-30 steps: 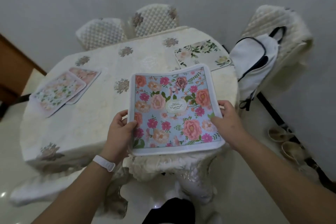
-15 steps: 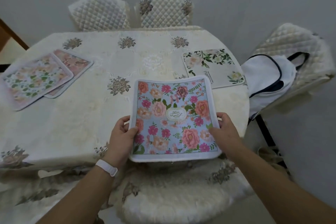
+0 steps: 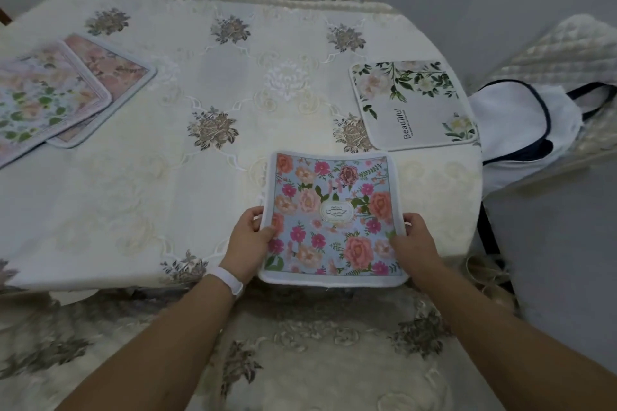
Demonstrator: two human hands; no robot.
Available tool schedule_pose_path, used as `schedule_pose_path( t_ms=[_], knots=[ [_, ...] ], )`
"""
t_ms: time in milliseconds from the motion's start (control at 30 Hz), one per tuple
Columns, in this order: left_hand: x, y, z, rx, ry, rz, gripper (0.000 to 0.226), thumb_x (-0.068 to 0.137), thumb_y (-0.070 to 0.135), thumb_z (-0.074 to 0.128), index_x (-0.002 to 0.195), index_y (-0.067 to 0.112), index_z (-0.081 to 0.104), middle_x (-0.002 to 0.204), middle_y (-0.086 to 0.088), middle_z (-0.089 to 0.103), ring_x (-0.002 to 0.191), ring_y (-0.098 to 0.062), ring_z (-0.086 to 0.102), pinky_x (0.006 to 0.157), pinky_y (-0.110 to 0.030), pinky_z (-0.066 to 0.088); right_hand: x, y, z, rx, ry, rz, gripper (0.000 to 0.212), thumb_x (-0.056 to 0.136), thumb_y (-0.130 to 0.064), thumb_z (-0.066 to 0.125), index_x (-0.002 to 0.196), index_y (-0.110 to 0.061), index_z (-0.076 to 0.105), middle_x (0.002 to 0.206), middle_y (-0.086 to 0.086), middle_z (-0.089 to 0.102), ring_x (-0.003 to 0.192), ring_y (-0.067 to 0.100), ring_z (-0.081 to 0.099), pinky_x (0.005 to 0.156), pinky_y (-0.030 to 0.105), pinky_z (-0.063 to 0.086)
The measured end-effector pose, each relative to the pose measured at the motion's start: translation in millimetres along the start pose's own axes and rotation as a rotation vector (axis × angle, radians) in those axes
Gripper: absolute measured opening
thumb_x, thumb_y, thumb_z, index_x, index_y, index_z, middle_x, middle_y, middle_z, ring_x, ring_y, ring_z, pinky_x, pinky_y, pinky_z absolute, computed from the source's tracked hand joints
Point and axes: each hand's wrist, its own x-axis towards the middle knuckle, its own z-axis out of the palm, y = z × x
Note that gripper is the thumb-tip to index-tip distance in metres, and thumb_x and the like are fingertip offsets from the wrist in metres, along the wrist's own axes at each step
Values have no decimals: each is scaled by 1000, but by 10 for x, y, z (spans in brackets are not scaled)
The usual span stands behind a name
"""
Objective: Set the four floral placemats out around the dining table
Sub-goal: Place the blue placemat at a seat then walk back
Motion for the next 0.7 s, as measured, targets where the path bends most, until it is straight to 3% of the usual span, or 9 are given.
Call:
schedule_pose_path(
  t_ms=[100,267,467,567,700],
  knots=[
    [62,-65,1,-6,27,-40,22,93,15,62,113,19,52,107,-5,71,85,-21,73,70,-40,61,80,43,32,-3,13,20,28,92,-7,55,115,-21,45,98,2,63,81,17,67,56,28,54],
    [14,-193,14,-19,96,-111,30,88,19,70,113,13,55,107,-7,70,87,-23,72,77,-44,60,137,151,75,17,93,44,30,90,-11,60,116,-20,48,100,3,63,80,17,64,60,28,52],
    [-283,-351,115,-160,132,-114,23,91,4,60,111,16,59,109,-11,67,99,-33,66,81,-51,58,12,242,219,222,120,156,29,91,0,52,114,-17,47,100,3,61,89,24,65,65,36,58],
    [-382,-343,232,-307,201,-104,27,92,-1,58,115,14,59,111,-10,68,99,-30,67,83,-50,57,-80,306,359,321,92,242,32,90,2,52,114,-18,46,103,4,62,90,25,66,74,46,60],
    [-443,-366,371,-270,190,-62,36,92,-3,57,123,14,54,115,-9,66,104,-29,66,79,-44,59,-191,343,528,397,-51,254,38,87,6,52,112,-22,48,105,5,65,95,24,66,79,47,59]
  ],
)
